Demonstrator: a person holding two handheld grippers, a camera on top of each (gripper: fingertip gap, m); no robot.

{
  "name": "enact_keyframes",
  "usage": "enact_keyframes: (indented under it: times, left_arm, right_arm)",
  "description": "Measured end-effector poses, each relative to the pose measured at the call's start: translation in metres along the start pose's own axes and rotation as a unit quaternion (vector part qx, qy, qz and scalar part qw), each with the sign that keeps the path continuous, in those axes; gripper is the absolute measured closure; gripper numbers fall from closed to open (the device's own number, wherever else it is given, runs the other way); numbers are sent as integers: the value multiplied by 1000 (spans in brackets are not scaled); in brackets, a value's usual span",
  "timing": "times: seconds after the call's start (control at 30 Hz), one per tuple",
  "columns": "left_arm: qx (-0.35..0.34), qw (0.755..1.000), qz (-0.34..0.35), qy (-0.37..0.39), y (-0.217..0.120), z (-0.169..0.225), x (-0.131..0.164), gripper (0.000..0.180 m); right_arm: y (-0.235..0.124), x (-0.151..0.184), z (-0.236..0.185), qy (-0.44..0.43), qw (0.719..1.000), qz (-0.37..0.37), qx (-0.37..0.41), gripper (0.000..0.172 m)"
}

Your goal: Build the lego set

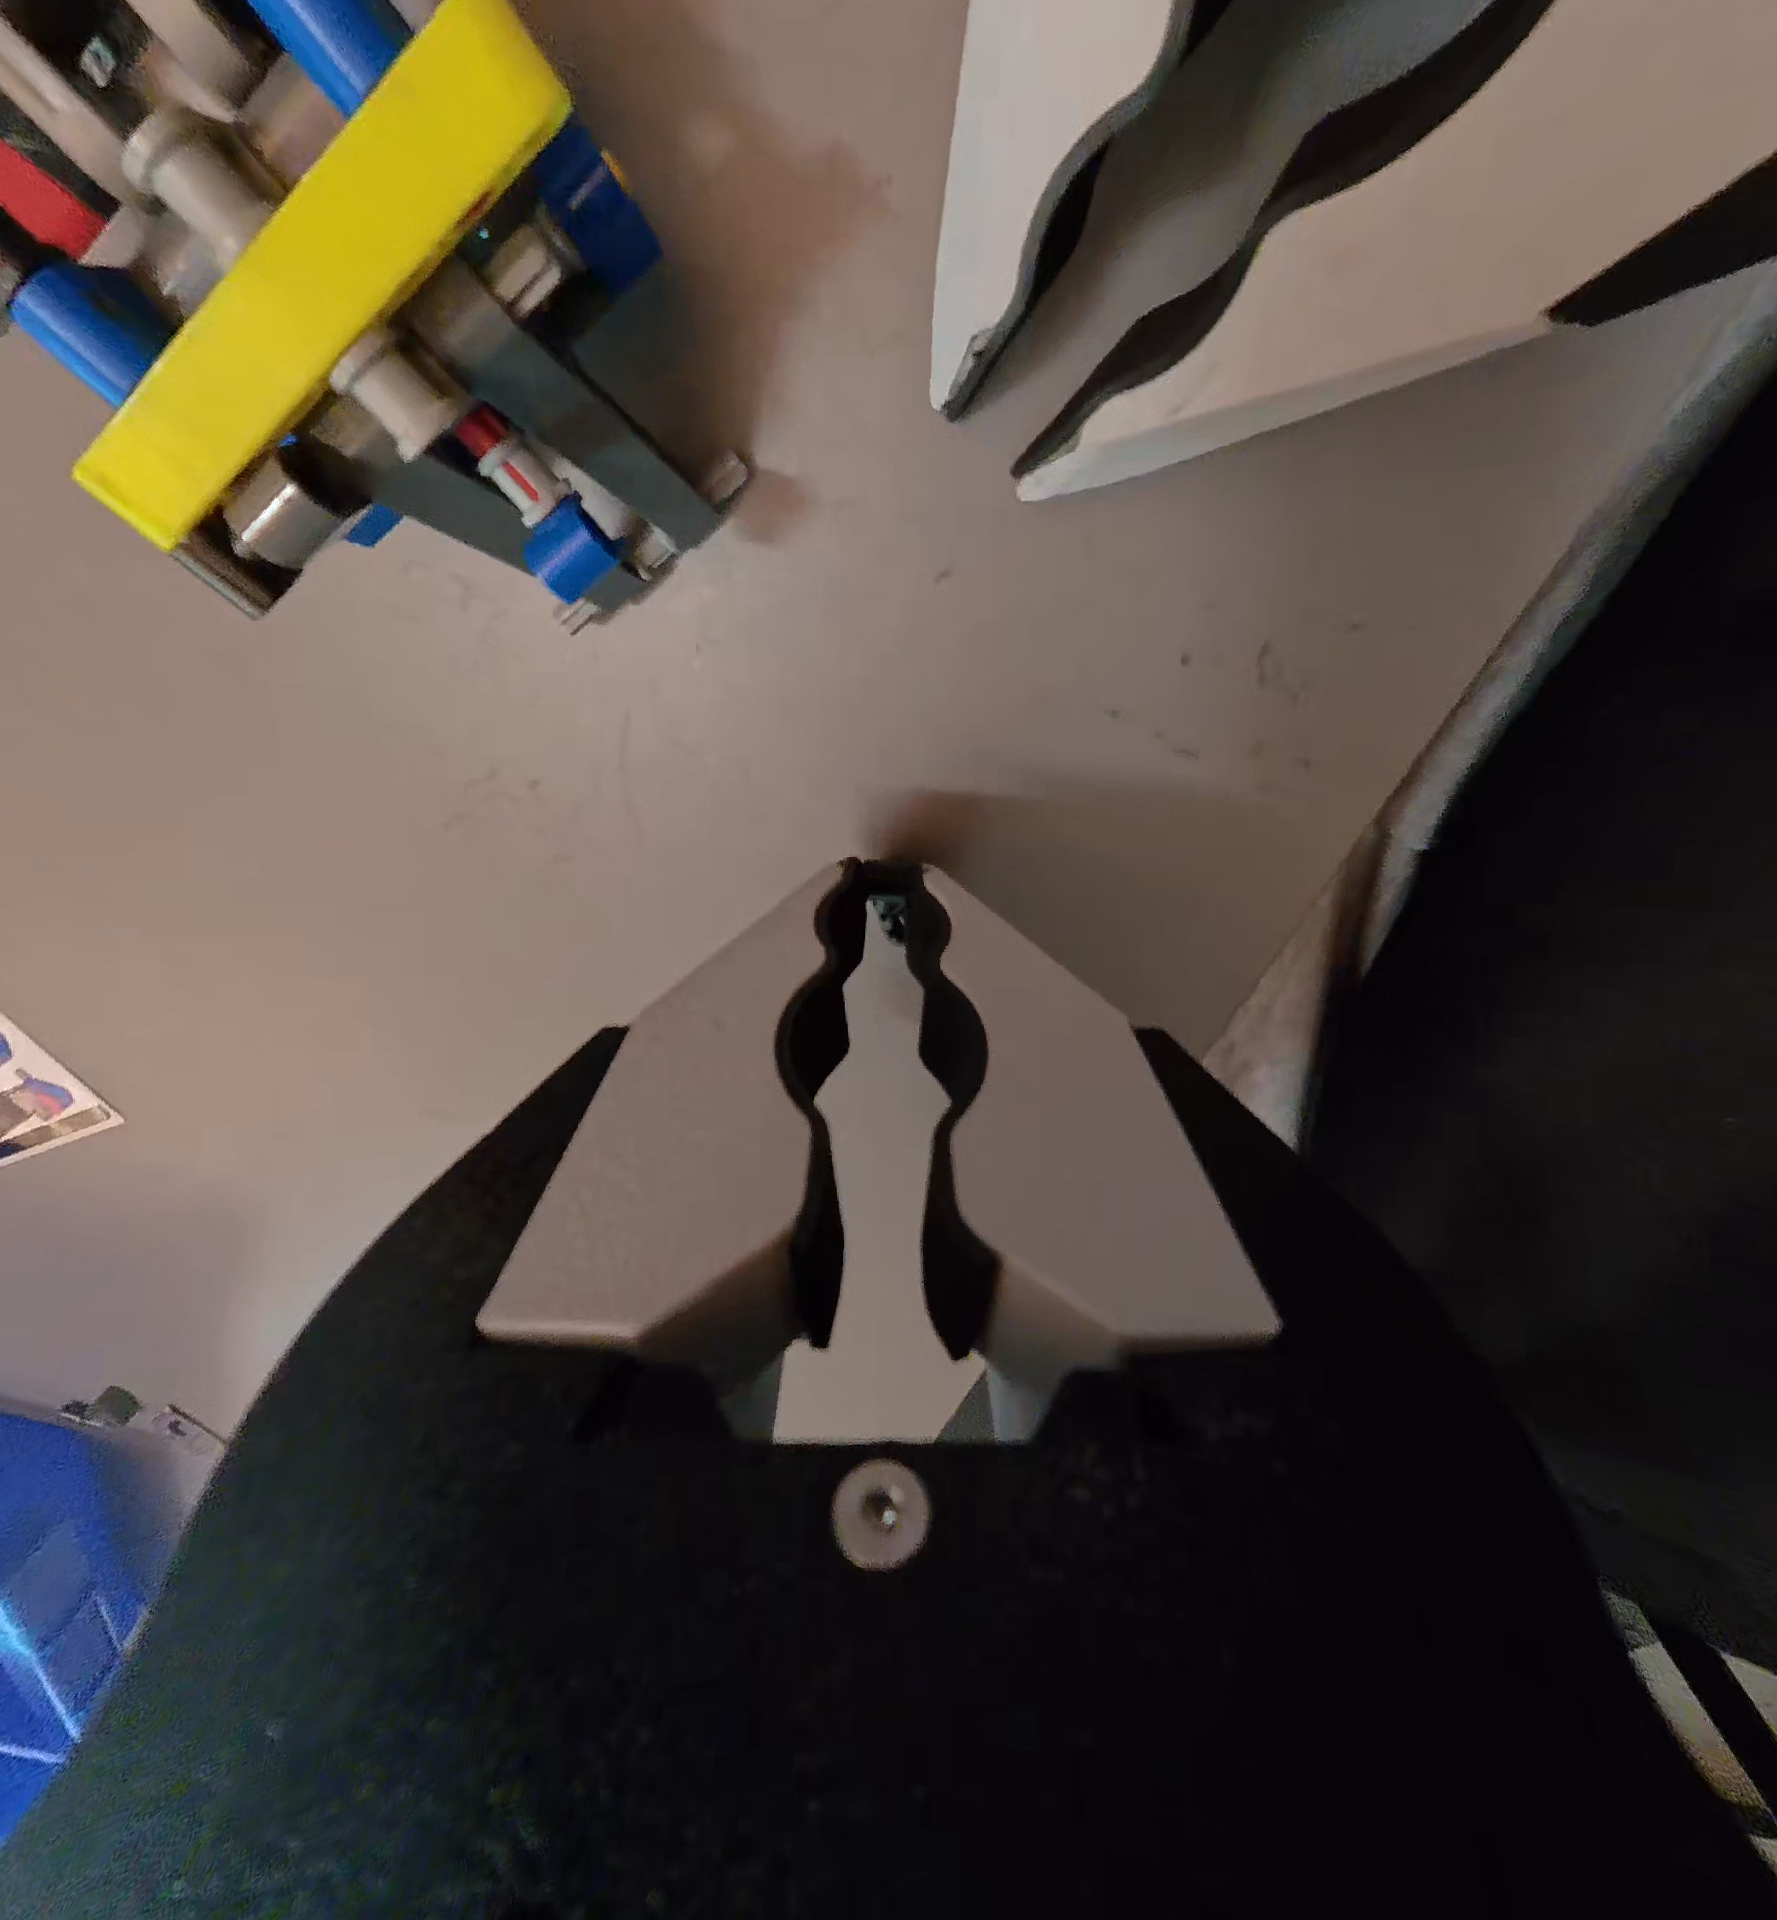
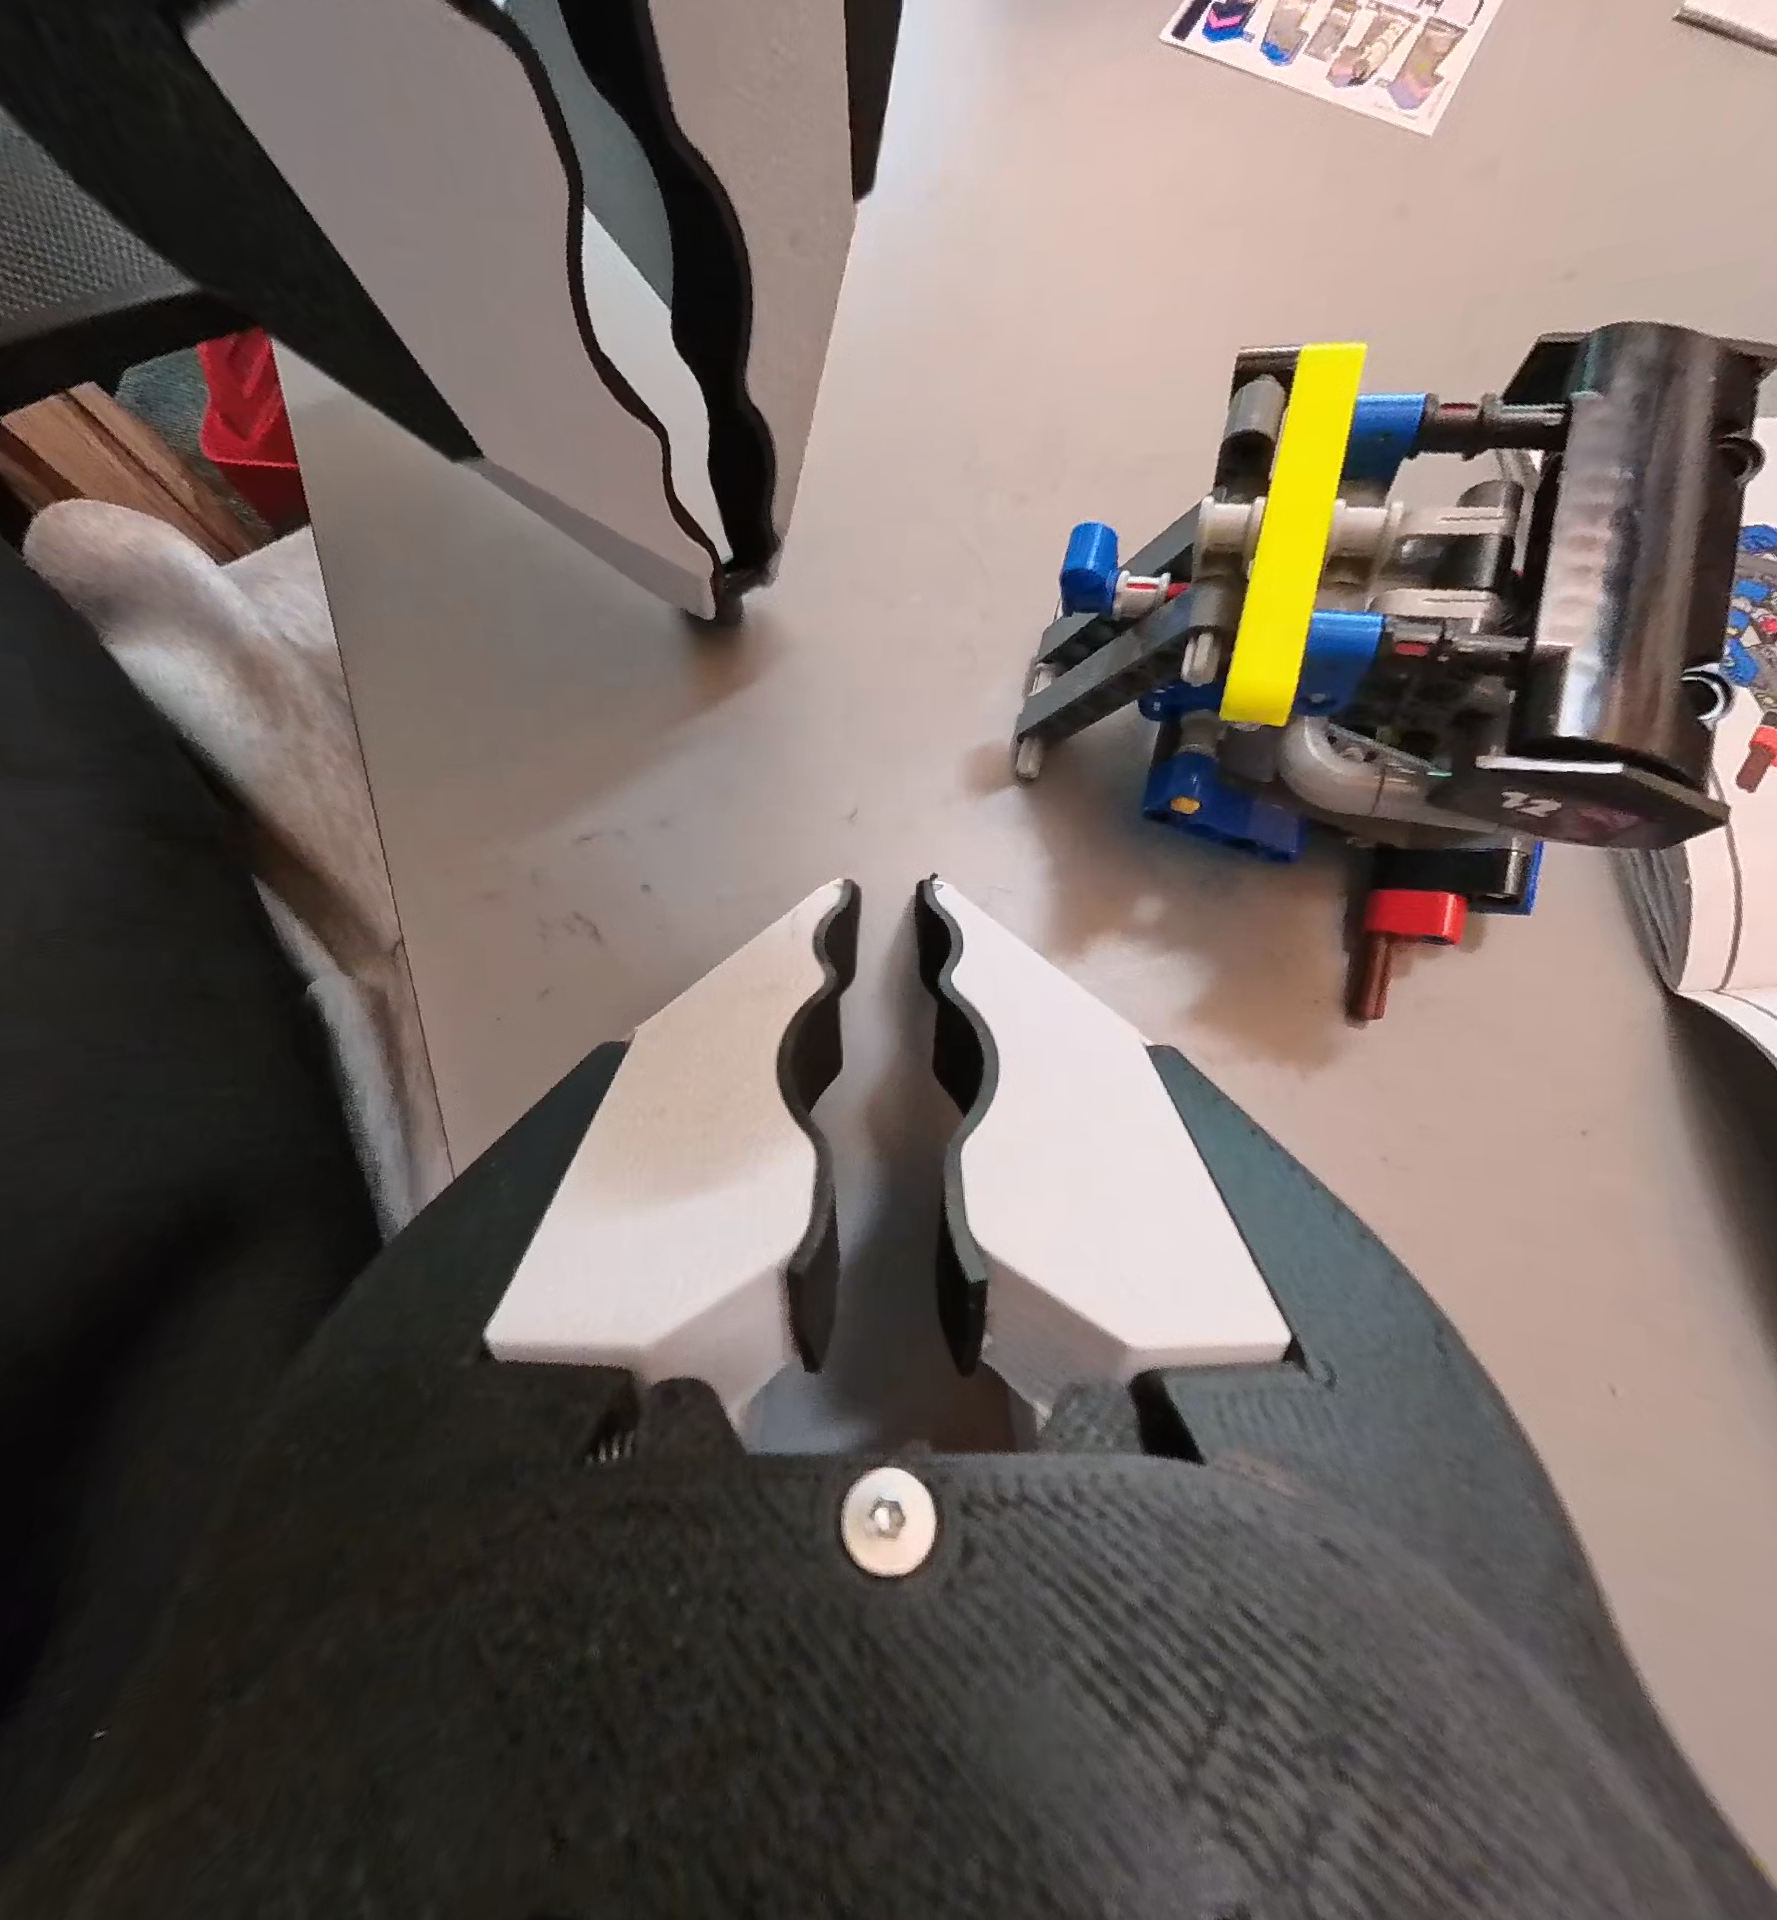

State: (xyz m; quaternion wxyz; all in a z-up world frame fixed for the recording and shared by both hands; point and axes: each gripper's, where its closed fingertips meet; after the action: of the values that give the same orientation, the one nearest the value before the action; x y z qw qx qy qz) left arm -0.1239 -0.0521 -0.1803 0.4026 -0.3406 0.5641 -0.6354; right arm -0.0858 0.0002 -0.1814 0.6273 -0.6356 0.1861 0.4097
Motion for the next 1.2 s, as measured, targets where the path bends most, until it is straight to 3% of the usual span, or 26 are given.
enact_keyframes:
  times: [0.07,0.17,0.37,0.57,0.7,0.9,1.2]
  left_arm:
    - [-1,1000,22,1,0,-1,0,176]
    - [24,994,109,-1,-2,1,1,176]
    - [66,950,304,12,-5,3,6,176]
    - [76,922,376,48,-7,3,7,176]
    - [84,911,400,50,-7,3,7,176]
    - [108,908,403,-37,-6,3,5,175]
    - [1,949,315,18,-5,2,5,175]
  right_arm:
    - [0,0,0,1,1000,0,0,164]
    - [0,0,0,1,1000,0,-1,163]
    - [-1,0,-3,2,1000,1,-14,160]
    - [-1,0,-5,-3,1000,1,-20,160]
    - [0,-1,-5,-9,1000,2,-16,161]
    - [1,-1,-3,4,1000,0,-18,165]
    - [1,-1,-3,1,1000,0,-13,166]
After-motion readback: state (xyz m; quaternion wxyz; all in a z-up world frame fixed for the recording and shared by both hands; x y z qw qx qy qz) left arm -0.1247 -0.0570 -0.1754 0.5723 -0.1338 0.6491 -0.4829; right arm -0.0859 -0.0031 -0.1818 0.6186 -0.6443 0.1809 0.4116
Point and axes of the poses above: each gripper's, where its closed fingertips meet, y out along the fingers, x out of its underside, z = x × y across the jaws, and after that the axes turned 11 degrees about x, right-handed
